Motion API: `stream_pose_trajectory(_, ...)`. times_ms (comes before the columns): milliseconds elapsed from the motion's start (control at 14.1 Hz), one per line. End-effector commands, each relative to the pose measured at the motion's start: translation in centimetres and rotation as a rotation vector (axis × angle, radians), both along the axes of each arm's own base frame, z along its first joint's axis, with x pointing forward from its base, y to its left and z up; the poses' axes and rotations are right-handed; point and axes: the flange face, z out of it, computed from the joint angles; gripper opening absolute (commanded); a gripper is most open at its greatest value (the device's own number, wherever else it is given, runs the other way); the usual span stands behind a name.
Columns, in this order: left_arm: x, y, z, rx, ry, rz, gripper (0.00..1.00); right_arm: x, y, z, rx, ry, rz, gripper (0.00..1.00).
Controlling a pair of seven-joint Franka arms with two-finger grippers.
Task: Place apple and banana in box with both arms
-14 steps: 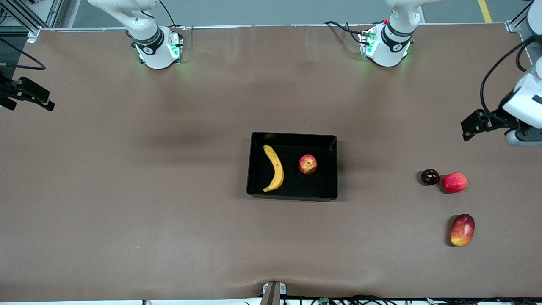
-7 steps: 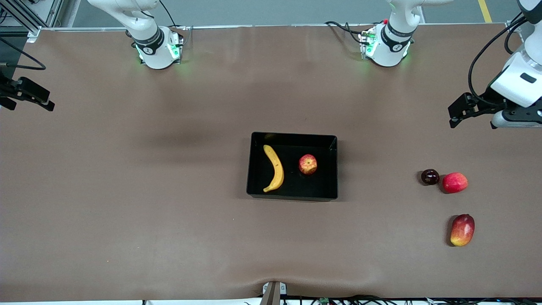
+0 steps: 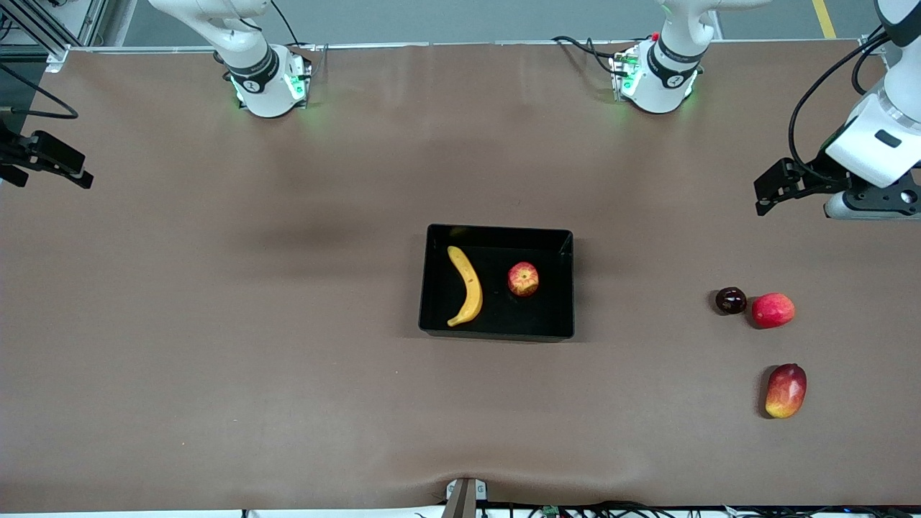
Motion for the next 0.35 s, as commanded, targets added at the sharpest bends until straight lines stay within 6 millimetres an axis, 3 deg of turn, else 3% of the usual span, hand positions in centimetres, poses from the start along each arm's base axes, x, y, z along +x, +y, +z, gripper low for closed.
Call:
stream_pose_trajectory(0,0.08,-0.07,0.86,-0.007,0.003,0.008,1.00,0.10,-0.33,0.17,-0.003,0.003,0.003,1.00)
stream_pose_trajectory(283,-0.28,0.60,0.38,-0.002,0.047,0.030,1.00,0.06,-0.74,0.17,-0.003,0.003,-0.004,1.00)
